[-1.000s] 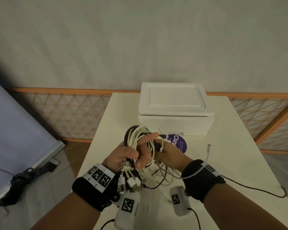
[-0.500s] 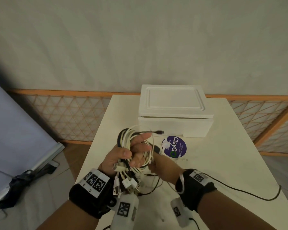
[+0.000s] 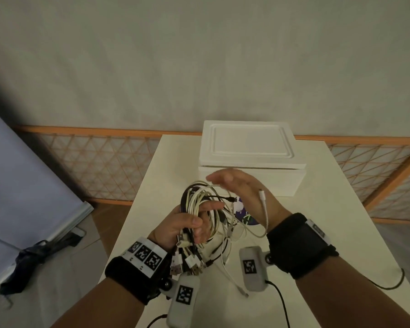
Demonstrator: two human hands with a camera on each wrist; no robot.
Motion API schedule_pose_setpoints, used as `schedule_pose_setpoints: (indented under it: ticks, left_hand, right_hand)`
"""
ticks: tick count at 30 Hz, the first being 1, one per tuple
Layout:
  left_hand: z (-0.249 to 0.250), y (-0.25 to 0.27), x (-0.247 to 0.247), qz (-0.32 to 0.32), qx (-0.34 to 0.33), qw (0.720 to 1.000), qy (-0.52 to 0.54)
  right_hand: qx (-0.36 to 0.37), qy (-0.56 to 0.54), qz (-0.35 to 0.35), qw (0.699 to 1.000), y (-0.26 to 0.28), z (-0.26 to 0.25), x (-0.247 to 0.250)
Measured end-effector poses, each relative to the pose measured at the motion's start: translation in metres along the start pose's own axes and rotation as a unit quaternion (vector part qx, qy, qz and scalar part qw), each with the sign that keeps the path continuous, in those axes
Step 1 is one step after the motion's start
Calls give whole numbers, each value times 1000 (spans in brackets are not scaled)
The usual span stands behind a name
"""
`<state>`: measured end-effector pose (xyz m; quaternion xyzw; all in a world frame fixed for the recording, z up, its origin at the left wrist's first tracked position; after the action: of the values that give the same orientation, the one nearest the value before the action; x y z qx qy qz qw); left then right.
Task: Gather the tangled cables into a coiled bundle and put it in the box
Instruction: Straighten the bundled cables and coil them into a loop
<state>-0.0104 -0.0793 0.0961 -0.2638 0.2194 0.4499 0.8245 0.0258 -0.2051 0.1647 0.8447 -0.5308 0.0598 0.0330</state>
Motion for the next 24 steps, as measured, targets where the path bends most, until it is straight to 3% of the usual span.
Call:
schedule_pose_setpoints:
  ticks: [3,4,5,7,8,9,11,12,13,15,17,19,22,24]
  left_hand:
    - [7,1,2,0,-4,1000,-9]
    - [10,2,5,7,-4,1000,-13]
    - [13,3,8,18,-4,1000,-18]
    - [19,4,13,32,-9,999,-26]
    - [21,5,15,33,-10,999,-26]
    - [22,6,16,36,-10,999,-27]
    - [22,5,17,45,-5,998,-40]
    - [21,4,17,48,-5,998,-52]
    - [20,4,16,53,-5,997,-62]
    - [17,3,16,63,-1,996,-64]
    - [15,3,17,71,3,996,-57]
    - [14,1,16,71,3,996,-51]
    - [13,-3,6,64,8,997,-41]
    - [12,-5,-2,45,19,998,-41]
  right_hand:
    - [16,174,52,983,-4,24,8]
    - [50,294,87,951,-2,31,13]
    - [68,425,93,898,-1,43,15]
    - [21,623,34,782,3,78,20]
    - [-21,660,30,750,7,88,28]
    - [-66,652,48,754,7,88,37]
    - [-114,475,178,854,6,69,60]
    - [-98,357,269,889,7,50,73]
    - [-64,240,346,905,12,26,83]
    - [67,43,401,913,26,-24,93]
    - [184,-55,319,928,37,-68,78]
    - [187,-16,162,969,31,-79,38]
    - [27,143,16,989,4,-22,-11]
    - [-64,71,-40,995,-7,17,-16]
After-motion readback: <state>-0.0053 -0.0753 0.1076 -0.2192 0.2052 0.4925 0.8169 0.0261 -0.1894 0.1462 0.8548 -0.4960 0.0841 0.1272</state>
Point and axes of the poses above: each hand's wrist, its own y-axis away from the middle knuckle, its own x-axis out of the back of the hand, z = x × y, the point moved 6 cm from there along -y, towards the middle knuckle, and after that the axes turned 13 degrees about -x, right-handed, at the moved point
